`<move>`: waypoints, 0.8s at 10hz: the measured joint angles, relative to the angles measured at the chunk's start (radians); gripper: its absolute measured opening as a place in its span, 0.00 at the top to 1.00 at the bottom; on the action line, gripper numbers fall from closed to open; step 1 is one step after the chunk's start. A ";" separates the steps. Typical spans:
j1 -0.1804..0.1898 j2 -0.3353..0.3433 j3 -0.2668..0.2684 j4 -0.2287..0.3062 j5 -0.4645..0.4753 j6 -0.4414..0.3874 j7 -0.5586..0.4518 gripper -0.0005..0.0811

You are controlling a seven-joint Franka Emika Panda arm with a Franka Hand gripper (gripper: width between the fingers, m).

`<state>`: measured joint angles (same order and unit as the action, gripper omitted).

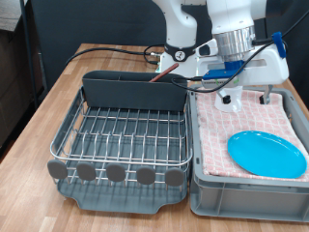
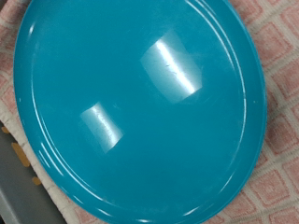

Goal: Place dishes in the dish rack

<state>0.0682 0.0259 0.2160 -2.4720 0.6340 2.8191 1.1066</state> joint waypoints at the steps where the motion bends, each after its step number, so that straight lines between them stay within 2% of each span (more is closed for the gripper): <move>1: 0.000 0.005 0.008 0.000 0.056 0.013 -0.060 0.01; 3: 0.000 0.018 0.015 -0.001 0.086 0.029 -0.096 0.01; 8: 0.001 0.050 0.020 -0.003 0.082 0.063 -0.096 0.01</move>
<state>0.0696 0.0756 0.2360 -2.4751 0.7160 2.8819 1.0109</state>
